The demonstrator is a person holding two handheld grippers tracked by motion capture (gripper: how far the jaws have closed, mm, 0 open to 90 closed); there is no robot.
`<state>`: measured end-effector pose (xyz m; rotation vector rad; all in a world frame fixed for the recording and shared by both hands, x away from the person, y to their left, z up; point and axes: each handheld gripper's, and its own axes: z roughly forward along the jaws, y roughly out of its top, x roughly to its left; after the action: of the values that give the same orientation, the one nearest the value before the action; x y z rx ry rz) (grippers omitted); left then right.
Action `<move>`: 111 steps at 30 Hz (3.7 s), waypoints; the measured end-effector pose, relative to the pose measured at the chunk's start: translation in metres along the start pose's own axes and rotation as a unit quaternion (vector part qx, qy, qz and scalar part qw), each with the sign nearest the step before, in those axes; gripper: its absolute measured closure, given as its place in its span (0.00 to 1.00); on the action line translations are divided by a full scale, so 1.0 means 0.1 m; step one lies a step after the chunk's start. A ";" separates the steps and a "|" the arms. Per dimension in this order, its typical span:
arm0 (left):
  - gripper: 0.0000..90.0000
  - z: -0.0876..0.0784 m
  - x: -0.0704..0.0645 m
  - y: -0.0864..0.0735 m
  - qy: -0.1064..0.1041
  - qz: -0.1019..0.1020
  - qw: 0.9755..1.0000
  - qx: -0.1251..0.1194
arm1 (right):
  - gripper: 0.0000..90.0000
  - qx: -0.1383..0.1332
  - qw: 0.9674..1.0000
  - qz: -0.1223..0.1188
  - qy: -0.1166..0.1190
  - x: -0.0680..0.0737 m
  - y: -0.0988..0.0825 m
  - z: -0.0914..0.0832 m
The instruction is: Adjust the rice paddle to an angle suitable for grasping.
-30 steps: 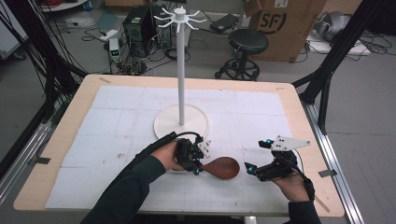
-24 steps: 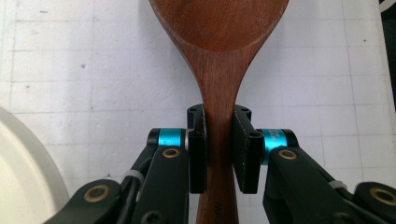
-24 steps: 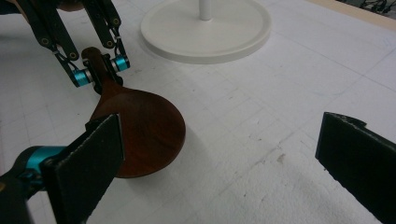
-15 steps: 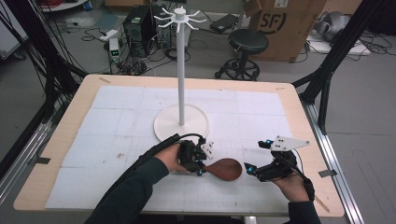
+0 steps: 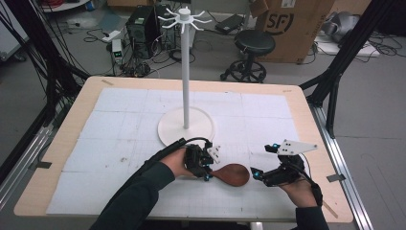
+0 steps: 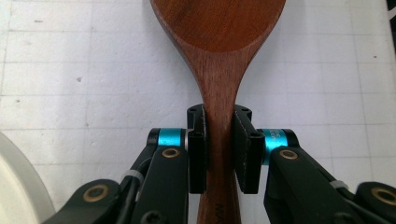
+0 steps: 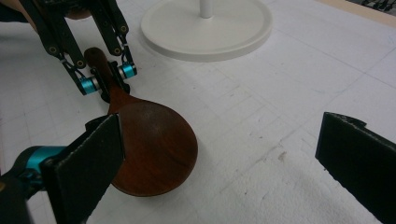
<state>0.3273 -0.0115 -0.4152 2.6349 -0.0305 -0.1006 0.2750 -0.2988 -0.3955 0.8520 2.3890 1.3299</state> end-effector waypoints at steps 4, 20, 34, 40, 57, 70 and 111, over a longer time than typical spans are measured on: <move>0.86 0.02 0.00 0.01 -0.002 0.001 1.000 -0.002 | 0.00 0.000 1.000 0.000 0.000 0.00 0.00 0.00; 0.77 -0.03 0.00 -0.01 -0.012 -0.017 0.999 -0.040 | 0.00 -0.001 1.000 0.002 0.001 0.00 -0.01 -0.01; 0.60 -0.31 -0.08 -0.13 -0.014 -0.034 0.993 -0.111 | 0.00 0.001 1.000 0.002 0.003 0.01 -0.01 -0.01; 0.54 -0.45 -0.09 -0.28 0.003 -0.049 0.991 -0.128 | 0.00 0.001 1.000 0.002 0.004 0.01 -0.01 0.00; 0.55 -0.64 -0.17 -0.88 0.029 -0.086 0.990 -0.109 | 0.00 0.004 1.000 0.001 0.004 0.01 0.00 0.02; 0.77 -0.50 -0.16 -1.00 0.037 -0.092 0.994 -0.053 | 0.00 -0.002 1.000 0.000 0.001 0.00 0.01 0.01; 1.00 -0.38 -0.10 -0.79 0.033 -0.087 0.996 -0.002 | 0.00 -0.002 1.000 0.000 0.002 -0.01 0.02 0.03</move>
<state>0.3206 0.0768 -0.4195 2.6316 0.2221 -0.0723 0.2774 -0.2966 -0.3955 0.8483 2.3878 1.3377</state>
